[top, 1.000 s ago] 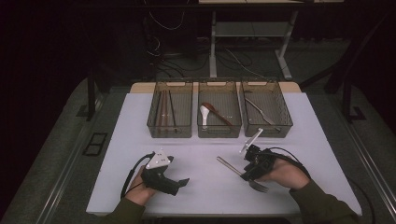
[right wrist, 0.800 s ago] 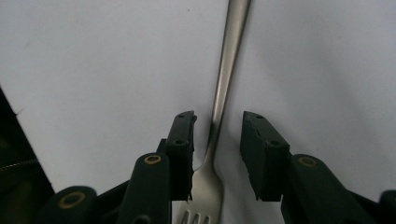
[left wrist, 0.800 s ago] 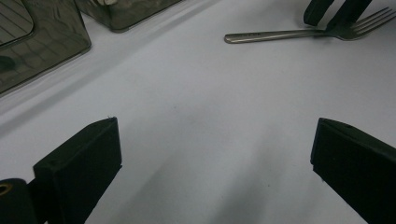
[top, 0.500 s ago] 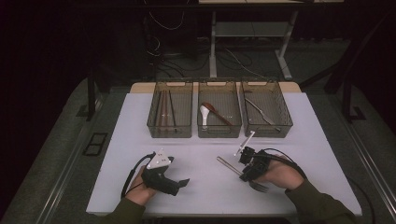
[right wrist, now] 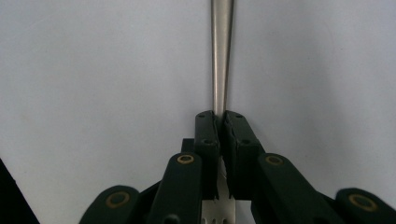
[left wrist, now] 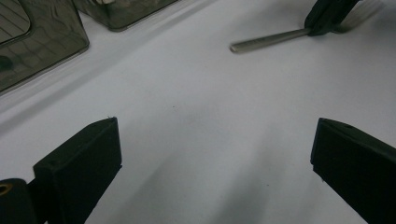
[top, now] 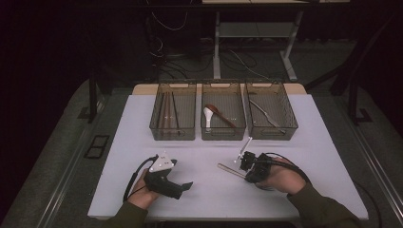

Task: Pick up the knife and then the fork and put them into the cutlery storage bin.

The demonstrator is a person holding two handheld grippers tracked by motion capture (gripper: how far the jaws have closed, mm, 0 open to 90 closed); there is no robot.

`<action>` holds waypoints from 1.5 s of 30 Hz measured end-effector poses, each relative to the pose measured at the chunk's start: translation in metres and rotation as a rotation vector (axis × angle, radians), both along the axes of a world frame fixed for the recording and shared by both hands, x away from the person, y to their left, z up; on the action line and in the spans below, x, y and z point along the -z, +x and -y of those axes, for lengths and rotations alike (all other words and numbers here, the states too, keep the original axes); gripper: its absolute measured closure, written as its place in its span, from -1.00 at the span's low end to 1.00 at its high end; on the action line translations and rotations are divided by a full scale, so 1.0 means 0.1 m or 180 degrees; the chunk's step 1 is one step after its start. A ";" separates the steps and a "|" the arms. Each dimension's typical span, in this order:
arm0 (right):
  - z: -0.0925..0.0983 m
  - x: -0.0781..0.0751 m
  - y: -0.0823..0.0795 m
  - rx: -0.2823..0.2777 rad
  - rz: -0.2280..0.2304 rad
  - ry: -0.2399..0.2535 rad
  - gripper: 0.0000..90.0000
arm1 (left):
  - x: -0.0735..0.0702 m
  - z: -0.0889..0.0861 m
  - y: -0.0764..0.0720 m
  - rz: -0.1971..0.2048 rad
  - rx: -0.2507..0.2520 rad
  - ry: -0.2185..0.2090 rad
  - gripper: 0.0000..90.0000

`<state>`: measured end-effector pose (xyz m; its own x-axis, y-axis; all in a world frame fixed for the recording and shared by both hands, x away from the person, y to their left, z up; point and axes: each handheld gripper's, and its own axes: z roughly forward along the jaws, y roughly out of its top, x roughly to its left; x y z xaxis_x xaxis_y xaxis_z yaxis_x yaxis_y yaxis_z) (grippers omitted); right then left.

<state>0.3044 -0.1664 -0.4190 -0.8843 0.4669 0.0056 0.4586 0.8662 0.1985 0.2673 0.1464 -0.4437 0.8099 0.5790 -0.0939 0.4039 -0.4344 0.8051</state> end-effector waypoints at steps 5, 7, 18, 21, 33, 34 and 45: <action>0.03 0.00 0.02 -0.0023 -0.0043 0.0072 0.88 | 0.00 0.00 0.00 0.0002 0.0005 0.0004 -0.98; 0.07 0.00 0.05 -0.0029 -0.0074 0.0118 0.88 | 0.00 0.00 0.00 0.0002 0.0002 0.0002 -0.98; 0.24 -0.05 0.15 -0.0002 -0.0087 0.0484 0.88 | 0.00 -0.01 0.00 -0.0001 -0.0005 -0.0002 -0.98; 0.29 -0.07 0.18 0.0015 -0.0032 0.0537 0.88 | 0.00 -0.01 0.00 -0.0002 -0.0007 -0.0002 -0.98; 0.41 -0.18 0.21 0.0141 0.0151 0.0707 0.88 | 0.00 -0.01 0.00 -0.0003 -0.0005 -0.0007 -0.98; 0.43 -0.19 0.21 0.0146 0.0168 0.0717 0.88 | 0.00 -0.01 0.00 0.0000 -0.0001 -0.0001 -0.98; 0.56 -0.30 0.24 0.0232 0.0295 0.0955 0.88 | 0.00 -0.01 0.00 -0.0001 -0.0004 -0.0005 -0.98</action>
